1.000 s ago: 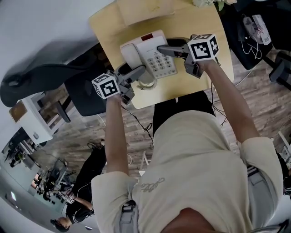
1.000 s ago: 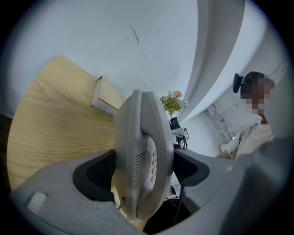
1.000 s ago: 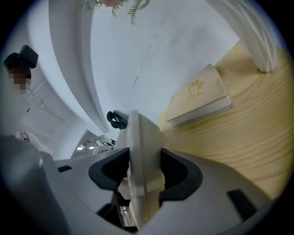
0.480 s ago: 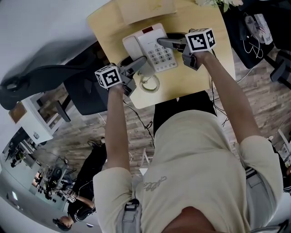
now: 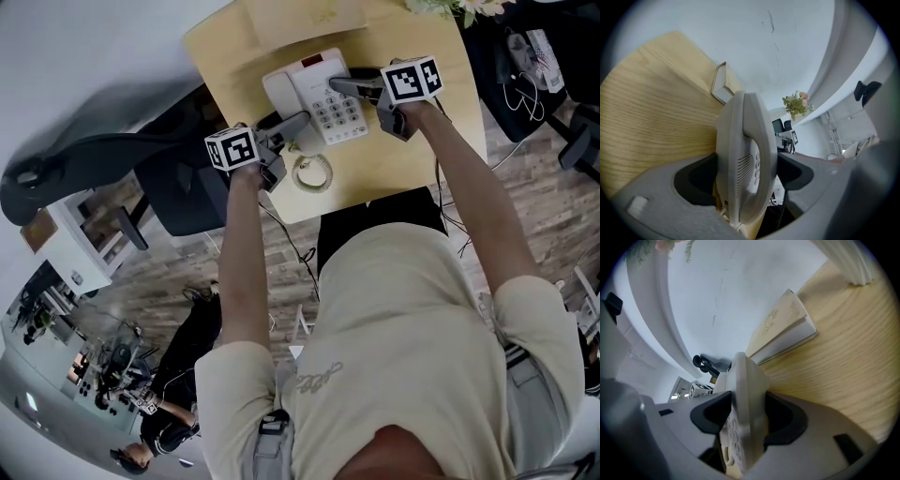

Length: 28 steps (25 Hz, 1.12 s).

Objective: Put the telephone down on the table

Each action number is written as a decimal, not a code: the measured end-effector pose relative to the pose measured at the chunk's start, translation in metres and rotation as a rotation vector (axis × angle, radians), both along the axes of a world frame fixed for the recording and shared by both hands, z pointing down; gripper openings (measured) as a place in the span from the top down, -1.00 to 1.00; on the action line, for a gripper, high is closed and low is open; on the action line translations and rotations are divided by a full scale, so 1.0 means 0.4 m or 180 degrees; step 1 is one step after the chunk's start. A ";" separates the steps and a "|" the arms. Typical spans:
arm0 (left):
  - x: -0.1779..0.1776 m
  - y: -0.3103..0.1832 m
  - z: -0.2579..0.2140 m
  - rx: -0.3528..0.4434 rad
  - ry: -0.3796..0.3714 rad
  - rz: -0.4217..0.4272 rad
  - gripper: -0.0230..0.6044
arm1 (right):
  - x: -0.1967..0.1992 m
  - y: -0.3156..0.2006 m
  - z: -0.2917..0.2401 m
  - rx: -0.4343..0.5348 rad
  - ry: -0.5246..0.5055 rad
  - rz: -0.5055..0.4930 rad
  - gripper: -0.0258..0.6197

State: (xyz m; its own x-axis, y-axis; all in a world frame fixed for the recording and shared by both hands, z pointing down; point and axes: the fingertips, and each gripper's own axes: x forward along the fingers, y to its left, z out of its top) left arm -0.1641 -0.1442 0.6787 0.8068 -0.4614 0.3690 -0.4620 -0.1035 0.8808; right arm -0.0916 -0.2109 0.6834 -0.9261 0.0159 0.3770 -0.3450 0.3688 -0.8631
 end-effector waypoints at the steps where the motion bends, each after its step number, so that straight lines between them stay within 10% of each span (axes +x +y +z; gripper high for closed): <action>1: -0.001 0.000 0.005 -0.0006 -0.0011 0.0003 -0.31 | -0.001 -0.001 0.002 0.0022 0.0019 0.0005 0.24; 15: 0.005 -0.004 0.019 -0.0198 -0.0088 -0.0025 -0.31 | -0.010 -0.001 0.030 0.0028 0.0300 -0.0070 0.22; 28: -0.018 0.003 0.006 -0.0193 -0.0286 -0.0071 -0.32 | -0.007 -0.014 0.007 0.0680 0.0965 -0.0468 0.21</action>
State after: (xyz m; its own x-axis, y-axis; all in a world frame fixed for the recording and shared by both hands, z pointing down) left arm -0.1713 -0.1428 0.6810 0.7590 -0.4534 0.4673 -0.5411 -0.0401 0.8400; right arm -0.0945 -0.2165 0.6861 -0.7660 0.0316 0.6421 -0.5025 0.5935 -0.6287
